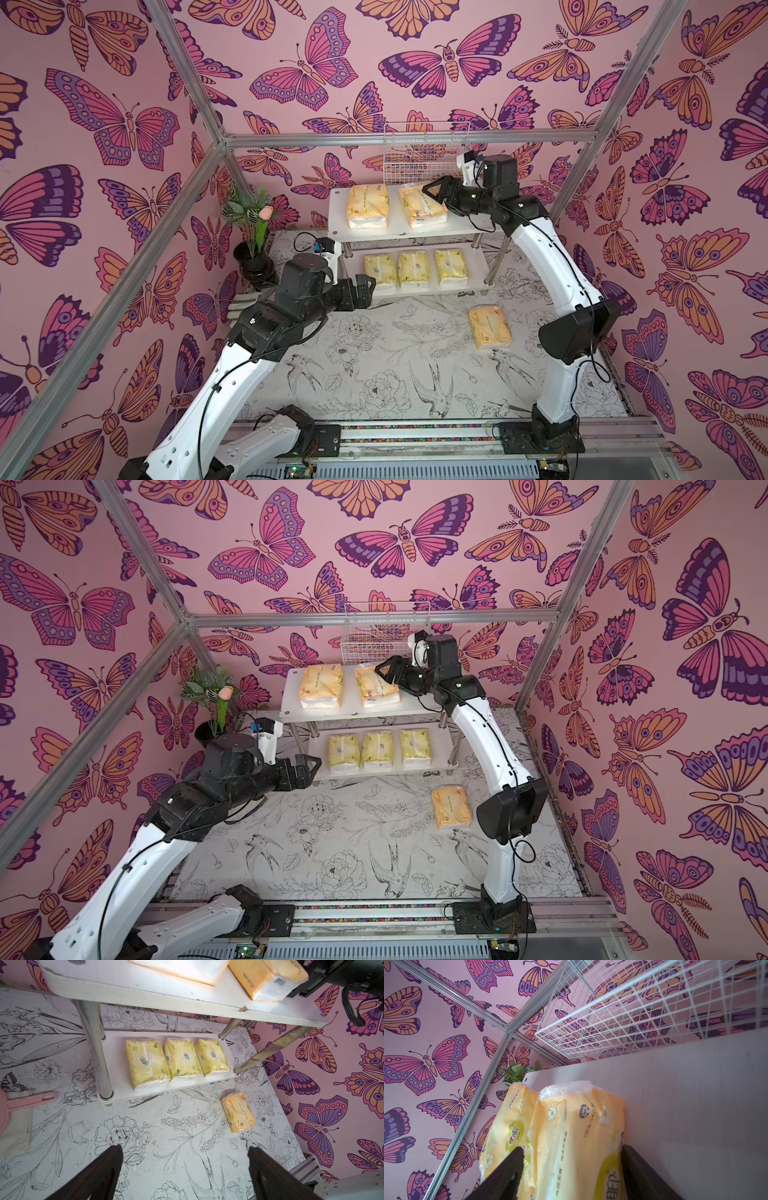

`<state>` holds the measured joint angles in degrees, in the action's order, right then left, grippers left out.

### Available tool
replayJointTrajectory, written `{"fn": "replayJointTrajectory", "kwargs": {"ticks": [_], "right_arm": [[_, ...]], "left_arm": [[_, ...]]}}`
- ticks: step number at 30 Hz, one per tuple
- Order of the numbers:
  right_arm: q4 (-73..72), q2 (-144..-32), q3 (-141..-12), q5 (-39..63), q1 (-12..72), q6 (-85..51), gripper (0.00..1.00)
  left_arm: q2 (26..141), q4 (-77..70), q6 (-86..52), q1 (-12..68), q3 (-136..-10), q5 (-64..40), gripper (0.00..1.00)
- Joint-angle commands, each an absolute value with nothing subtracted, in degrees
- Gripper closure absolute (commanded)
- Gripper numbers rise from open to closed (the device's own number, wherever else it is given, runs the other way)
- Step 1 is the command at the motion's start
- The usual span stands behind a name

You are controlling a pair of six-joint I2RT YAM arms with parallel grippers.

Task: Place the tissue boxes on the shelf by color
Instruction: Adjust the box of tissues on the shelf.

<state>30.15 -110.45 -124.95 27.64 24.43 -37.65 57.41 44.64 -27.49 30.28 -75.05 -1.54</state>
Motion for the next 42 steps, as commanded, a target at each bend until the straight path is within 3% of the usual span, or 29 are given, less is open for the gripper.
{"fn": "replayJointTrajectory", "kwargs": {"ticks": [1, 14, 33, 42], "right_arm": [[30.07, -106.91, -120.76, 25.0, 24.8, -37.4, 0.23], [25.94, -97.79, -108.58, 23.9, 25.47, -37.87, 0.22], [24.23, -95.77, -106.96, 25.31, 27.71, -39.59, 0.23], [26.39, -86.27, -102.01, 16.84, 27.35, -35.31, 0.22]], "left_arm": [[56.51, 43.78, -27.81, 30.06, -74.1, -1.92, 0.0], [56.82, 42.96, -28.52, 30.06, -73.75, -2.69, 0.0], [56.74, 42.49, -28.98, 30.01, -73.22, -2.8, 0.0], [55.42, 42.61, -28.95, 30.06, -72.36, -2.53, 0.0]]}}
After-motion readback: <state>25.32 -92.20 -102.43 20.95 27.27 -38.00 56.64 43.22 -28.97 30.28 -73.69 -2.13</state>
